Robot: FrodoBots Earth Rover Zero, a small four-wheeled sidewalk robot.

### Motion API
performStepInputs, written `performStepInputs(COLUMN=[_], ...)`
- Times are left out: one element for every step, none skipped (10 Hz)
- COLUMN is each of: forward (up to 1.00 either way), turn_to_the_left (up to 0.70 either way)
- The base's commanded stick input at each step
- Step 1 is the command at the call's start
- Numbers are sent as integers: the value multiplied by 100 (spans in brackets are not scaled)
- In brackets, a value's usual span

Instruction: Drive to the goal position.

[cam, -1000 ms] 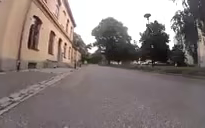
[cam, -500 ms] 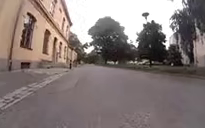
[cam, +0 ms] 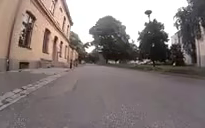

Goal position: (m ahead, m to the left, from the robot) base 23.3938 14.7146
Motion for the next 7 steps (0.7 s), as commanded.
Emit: performStepInputs(forward=[70, 70, 70, 70, 70, 70, 70], turn_to_the_left=[0, 0, 0, 0, 0, 0, 0])
